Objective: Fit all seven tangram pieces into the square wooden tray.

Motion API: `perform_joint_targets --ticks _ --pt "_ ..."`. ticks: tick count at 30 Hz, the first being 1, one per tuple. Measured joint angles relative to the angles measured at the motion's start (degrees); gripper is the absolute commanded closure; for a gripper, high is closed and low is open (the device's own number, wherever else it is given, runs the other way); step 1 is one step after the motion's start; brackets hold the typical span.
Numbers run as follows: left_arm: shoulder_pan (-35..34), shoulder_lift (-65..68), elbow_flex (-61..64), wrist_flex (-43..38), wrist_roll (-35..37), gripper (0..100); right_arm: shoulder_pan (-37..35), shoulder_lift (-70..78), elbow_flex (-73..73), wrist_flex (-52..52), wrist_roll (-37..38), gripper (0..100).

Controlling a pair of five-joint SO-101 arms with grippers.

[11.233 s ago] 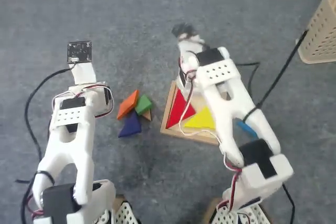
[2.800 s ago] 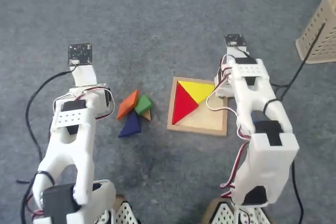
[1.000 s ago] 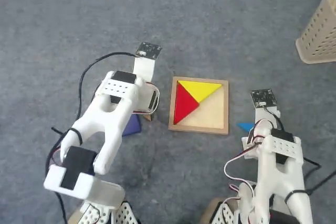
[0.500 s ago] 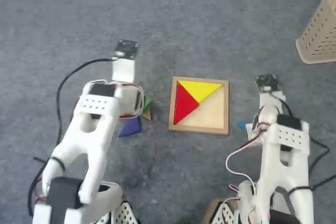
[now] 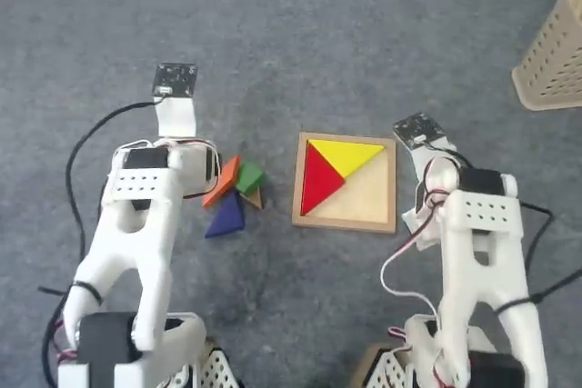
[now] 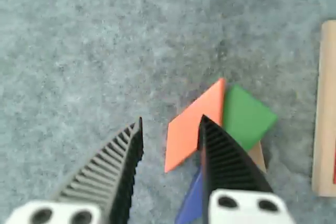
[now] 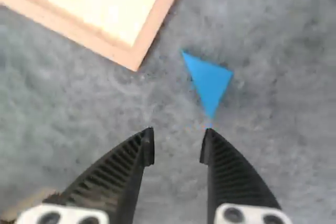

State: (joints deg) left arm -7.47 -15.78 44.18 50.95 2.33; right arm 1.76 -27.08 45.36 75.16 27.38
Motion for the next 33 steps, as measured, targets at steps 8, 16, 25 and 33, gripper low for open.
perform_joint_targets --ticks 8,16,25,33 --pt "-0.09 0.18 -0.62 3.43 -2.55 83 0.09 -8.0 15.82 -9.05 -5.8 96.2" --pt "0.62 0.35 -0.53 14.33 -6.77 83 6.68 -18.2 31.03 -17.32 -1.23 96.1" --pt "5.98 0.35 3.08 12.4 -10.9 83 6.33 -19.16 33.14 -19.34 1.14 96.1" --pt "10.99 8.44 2.9 12.4 -13.19 83 6.33 -19.16 33.14 -19.34 1.32 96.1"
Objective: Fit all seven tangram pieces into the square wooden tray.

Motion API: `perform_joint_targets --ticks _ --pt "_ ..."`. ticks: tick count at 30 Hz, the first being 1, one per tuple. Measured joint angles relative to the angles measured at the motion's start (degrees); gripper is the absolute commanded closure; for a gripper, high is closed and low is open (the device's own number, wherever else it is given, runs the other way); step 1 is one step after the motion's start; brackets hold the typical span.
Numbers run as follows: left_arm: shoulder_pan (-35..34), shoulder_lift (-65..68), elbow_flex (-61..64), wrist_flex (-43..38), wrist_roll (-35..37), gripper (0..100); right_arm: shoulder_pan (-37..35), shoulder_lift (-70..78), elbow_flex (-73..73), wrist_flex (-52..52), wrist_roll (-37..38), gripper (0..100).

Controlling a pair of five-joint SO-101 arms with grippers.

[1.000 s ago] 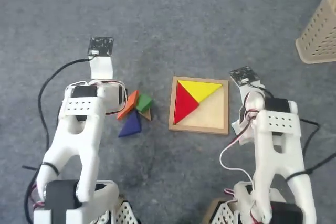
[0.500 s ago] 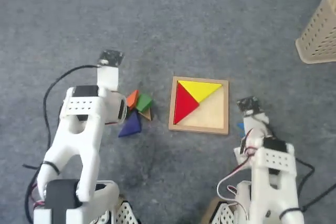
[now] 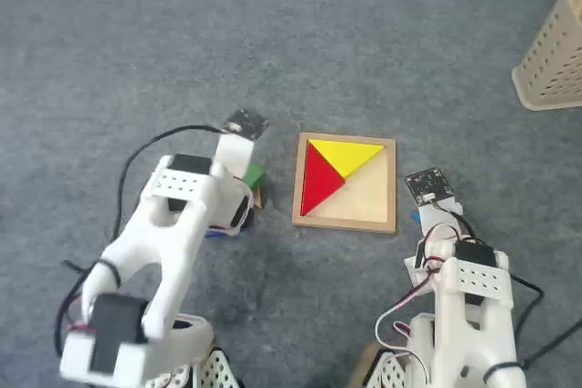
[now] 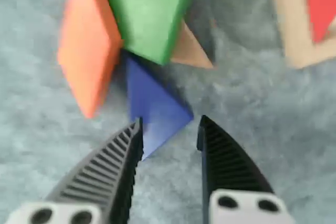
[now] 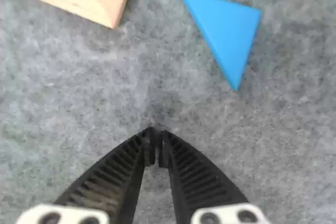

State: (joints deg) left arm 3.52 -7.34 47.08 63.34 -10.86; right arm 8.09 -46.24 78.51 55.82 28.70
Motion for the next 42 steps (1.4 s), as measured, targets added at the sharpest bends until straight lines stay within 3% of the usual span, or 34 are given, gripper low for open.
perform_joint_targets --ticks 31,42 --pt "-4.04 11.34 -8.88 -1.85 -3.08 81 0.0 -0.62 0.62 -0.18 0.09 96.1" --pt "-1.05 11.34 -9.23 0.7 -6.15 87 0.0 -0.79 0.62 -0.18 0.18 96.1"
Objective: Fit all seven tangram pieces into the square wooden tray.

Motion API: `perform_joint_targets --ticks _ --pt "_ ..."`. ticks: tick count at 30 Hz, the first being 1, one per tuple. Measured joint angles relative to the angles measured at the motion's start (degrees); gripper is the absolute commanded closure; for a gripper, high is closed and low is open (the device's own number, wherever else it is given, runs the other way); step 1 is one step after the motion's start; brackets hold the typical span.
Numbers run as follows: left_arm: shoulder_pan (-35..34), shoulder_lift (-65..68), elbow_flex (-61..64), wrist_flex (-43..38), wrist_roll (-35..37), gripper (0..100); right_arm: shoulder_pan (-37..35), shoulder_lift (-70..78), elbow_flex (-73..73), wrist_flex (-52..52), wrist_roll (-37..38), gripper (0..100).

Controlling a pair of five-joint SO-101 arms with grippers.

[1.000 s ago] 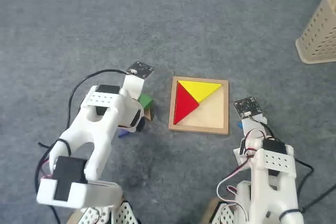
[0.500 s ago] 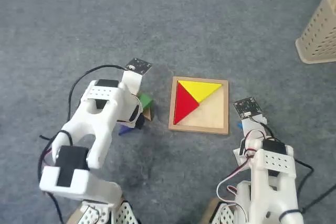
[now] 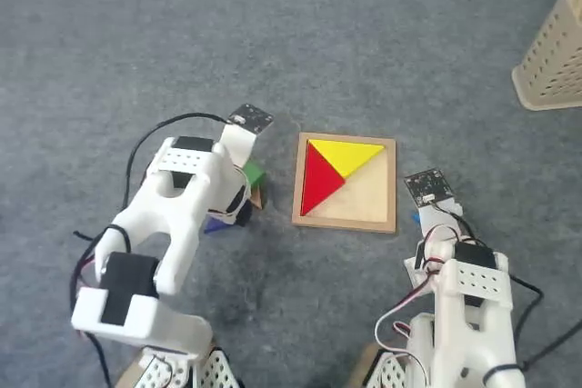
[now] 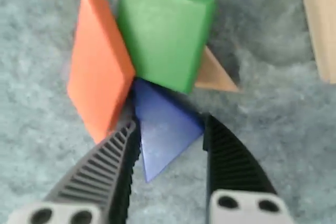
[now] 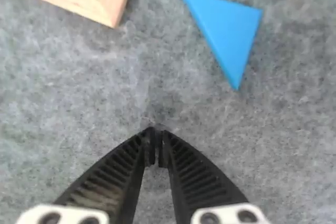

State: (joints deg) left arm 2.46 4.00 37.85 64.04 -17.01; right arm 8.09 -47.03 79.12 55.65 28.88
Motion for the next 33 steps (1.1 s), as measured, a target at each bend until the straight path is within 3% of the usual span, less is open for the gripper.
perform_joint_targets --ticks 4,11,18,23,33 --pt "0.18 -1.85 0.18 2.29 -0.88 87 0.0 0.0 0.0 0.0 0.0 96.1" --pt "0.35 -16.35 1.32 9.23 -1.58 87 0.0 0.0 0.0 0.0 0.0 96.1" --pt "0.26 -20.75 1.32 9.49 -0.7 86 0.0 0.0 0.0 0.0 0.0 96.1" --pt "0.26 -18.2 1.32 5.54 1.41 80 0.0 0.0 0.0 0.0 0.0 96.1" --pt "0.44 -3.43 -9.76 -6.77 17.58 80 0.0 0.0 0.0 0.0 0.0 96.1"
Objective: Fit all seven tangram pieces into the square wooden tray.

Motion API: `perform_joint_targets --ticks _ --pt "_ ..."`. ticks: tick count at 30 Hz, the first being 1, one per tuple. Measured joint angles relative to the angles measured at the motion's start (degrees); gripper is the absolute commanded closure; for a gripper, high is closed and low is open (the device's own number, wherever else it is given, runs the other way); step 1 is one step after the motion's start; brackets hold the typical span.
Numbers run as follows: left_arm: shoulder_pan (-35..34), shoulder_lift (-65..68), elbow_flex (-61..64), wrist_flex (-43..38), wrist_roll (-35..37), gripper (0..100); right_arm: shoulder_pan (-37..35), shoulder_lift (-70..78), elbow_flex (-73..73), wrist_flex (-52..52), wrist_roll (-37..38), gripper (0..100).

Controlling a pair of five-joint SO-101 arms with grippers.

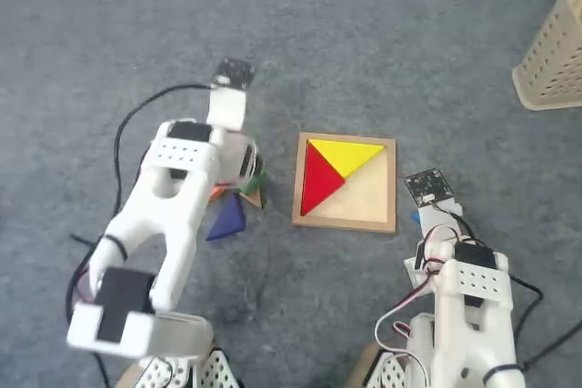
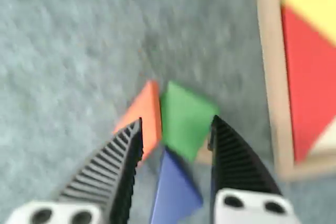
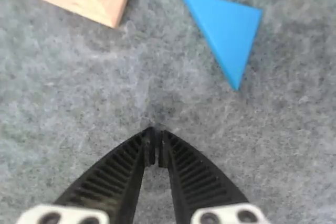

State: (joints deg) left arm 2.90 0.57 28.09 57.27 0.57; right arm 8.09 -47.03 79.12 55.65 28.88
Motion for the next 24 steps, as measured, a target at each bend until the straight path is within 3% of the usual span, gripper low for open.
perform_joint_targets --ticks 6,11,17,24 --pt "-0.18 12.75 -4.84 -1.49 -0.53 80 0.0 0.0 0.0 0.0 0.0 96.1" --pt "-4.75 13.54 -5.19 -0.97 -3.08 80 0.0 0.0 0.0 0.0 0.0 96.1" --pt "-7.12 8.26 -3.52 -0.53 -3.96 80 0.0 0.0 0.09 0.0 0.0 96.1" --pt "-3.6 -0.35 -1.32 1.05 -4.13 80 0.0 0.0 0.09 0.0 0.0 96.1"
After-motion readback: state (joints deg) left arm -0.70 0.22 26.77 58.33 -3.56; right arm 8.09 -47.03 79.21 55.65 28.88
